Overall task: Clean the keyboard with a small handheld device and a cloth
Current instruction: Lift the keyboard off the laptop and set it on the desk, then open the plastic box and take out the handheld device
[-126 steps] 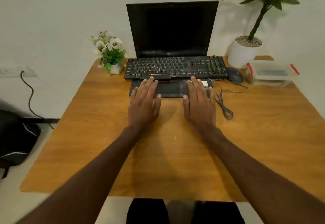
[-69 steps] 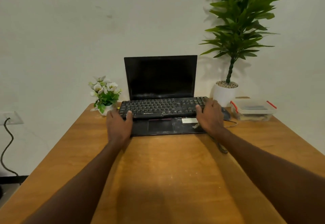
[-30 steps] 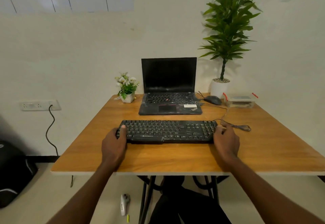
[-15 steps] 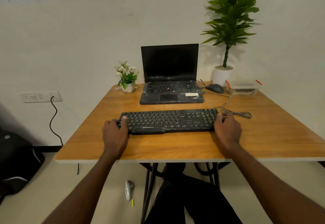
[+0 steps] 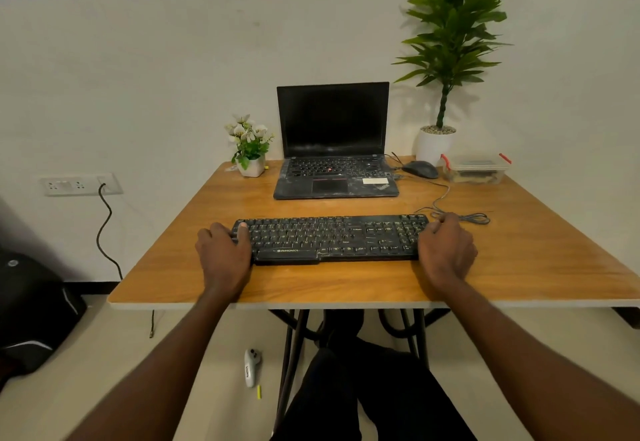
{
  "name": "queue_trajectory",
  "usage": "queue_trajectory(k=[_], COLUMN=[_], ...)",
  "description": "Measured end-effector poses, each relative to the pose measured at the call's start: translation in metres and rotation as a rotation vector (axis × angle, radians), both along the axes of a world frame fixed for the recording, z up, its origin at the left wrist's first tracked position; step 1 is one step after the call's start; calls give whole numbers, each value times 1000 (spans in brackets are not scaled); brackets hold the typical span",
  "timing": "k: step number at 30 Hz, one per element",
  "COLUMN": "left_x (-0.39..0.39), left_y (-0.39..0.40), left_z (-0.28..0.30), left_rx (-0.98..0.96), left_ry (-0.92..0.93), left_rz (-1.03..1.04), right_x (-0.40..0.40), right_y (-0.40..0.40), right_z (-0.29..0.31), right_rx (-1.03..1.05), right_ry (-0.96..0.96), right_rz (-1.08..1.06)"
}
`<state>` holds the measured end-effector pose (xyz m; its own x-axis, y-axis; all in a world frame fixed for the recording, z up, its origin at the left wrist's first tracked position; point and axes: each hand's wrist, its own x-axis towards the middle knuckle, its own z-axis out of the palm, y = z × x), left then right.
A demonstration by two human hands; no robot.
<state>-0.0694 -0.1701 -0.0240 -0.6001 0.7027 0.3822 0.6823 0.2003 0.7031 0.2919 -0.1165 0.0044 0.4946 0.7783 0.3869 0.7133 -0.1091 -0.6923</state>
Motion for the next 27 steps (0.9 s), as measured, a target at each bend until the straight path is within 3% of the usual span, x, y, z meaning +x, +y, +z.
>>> queue_trajectory(k=[6,11,15,23,27], left_x=[24,74,120,213,259], left_y=[-7,26,75,155,186], left_z=[18,46,66,66,61], left_rx=[81,67,-86,-219,-232], left_ry=[253,370,504,441,360], left_rz=[-106,-526,-758,-867,-892], right_x=[-8,-11,-8,10,46], right_y=[-1,-2,2,12,44], right_z=[-6,-10,-11,-8,4], right_rx=[149,188,222,319,337], right_ry=[-252,-344,-247,243,213], right_rz=[225,375,338,239,251])
